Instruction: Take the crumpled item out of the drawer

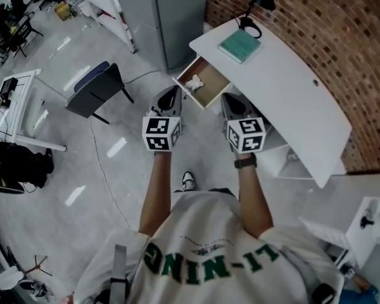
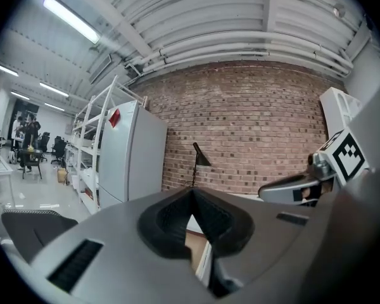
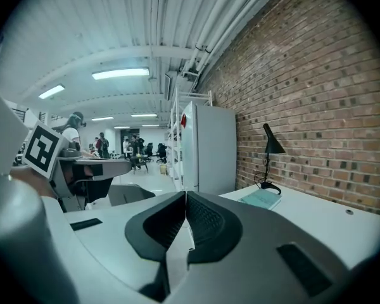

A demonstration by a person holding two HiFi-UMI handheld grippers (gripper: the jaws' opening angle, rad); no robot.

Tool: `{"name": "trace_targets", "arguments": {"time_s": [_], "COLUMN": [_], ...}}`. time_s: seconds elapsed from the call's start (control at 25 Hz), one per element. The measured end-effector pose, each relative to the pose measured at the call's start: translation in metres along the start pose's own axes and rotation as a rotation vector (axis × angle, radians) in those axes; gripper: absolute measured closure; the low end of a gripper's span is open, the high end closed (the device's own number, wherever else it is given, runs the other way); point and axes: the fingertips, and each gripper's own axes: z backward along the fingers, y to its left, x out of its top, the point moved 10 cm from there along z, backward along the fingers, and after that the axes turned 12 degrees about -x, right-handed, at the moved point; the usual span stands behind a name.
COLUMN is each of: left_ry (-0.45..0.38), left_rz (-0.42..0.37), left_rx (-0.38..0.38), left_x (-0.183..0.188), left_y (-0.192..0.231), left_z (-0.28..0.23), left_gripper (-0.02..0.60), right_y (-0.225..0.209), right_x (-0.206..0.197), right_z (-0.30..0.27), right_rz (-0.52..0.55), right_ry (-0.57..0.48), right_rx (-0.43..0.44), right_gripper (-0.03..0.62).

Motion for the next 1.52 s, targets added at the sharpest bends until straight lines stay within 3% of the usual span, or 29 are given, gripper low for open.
{"name": "trace_targets", "arguments": {"time_s": [0.44,1.16,1.52], "left_ry": [0.081,0.153,0.212], "left_rz": [0.032,0.110,0.188], "left_rx": [-0.069,-0.010,0.000], "left_x": [-0.043,-0.082,-0.125], "left_y": [0.043,0.123,0.152], "left_z": [-0.054,-0.190,-0.230], "left_gripper": [0.584,0.584,0.584], "right_y": [-0.001,-0.041,-0.041], "right_x": [-0.040,-0.099,-0.146], "right_z": [-0.068,-0.248,-0.320], "right_rz": [-0.029,-0.061,-0.038], "right_ry": [0.134,0.389,0.518], "right_rx": [0.007,0.069,0.085], "right_gripper": [0.589,0.588,0.588]}}
